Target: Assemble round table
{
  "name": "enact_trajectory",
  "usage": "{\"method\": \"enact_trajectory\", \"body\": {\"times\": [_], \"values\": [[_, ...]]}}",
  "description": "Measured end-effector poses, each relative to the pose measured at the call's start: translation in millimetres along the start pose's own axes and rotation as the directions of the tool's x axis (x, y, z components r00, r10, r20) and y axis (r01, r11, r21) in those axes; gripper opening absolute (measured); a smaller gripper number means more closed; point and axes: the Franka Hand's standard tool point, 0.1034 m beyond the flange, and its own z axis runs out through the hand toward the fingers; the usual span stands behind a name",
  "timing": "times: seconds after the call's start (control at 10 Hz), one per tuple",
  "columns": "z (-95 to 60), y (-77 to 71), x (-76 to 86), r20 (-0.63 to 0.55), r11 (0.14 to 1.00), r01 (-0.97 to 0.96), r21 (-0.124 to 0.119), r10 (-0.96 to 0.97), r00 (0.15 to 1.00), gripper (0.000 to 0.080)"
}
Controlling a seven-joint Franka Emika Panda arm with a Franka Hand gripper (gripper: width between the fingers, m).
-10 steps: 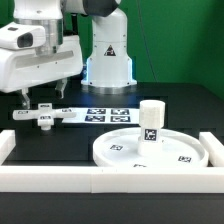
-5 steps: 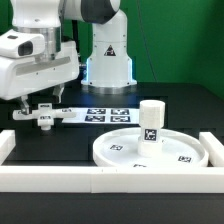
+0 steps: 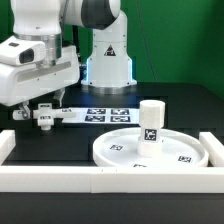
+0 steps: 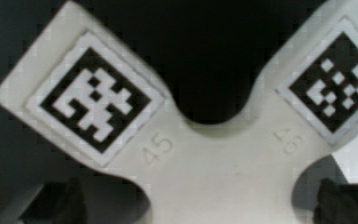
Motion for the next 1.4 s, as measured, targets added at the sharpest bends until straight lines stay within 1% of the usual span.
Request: {"method": "enact_trajectory", "body": {"times": [0.3,0.5,0.6,0.7,1.0,1.1,1.2,1.3,1.4], "values": [[6.8,-2.8,-2.9,0.008,1.000,-0.002,0.012,0.002,1.000,0.0648],[7.6,-3.3,-2.8,0.009,1.000,-0.001,0.014,0.001,1.000,0.0648],[7.5,-3.2,-2.7,0.008,1.000,-0.001,0.013,0.001,1.000,0.0523],[7.2,-2.9,-2.5,0.008,1.000,-0.001,0.013,0.001,1.000,0.0442],[7.1,-2.8,-2.2,0.008,1.000,-0.001,0.013,0.001,1.000,0.0442],[2.8,-2.4,3.0,0.010,1.000,-0.013,0.027,0.013,1.000,0.0442],[-8.7,-0.1,15.8,0.012,0.998,-0.034,0.045,0.034,0.999,0.0442],[-19.9,3.9,27.4,0.005,0.998,-0.050,0.035,0.050,0.999,0.0442],[-29.4,2.9,40.1,0.003,0.996,-0.077,0.038,0.077,0.997,0.0442]]}}
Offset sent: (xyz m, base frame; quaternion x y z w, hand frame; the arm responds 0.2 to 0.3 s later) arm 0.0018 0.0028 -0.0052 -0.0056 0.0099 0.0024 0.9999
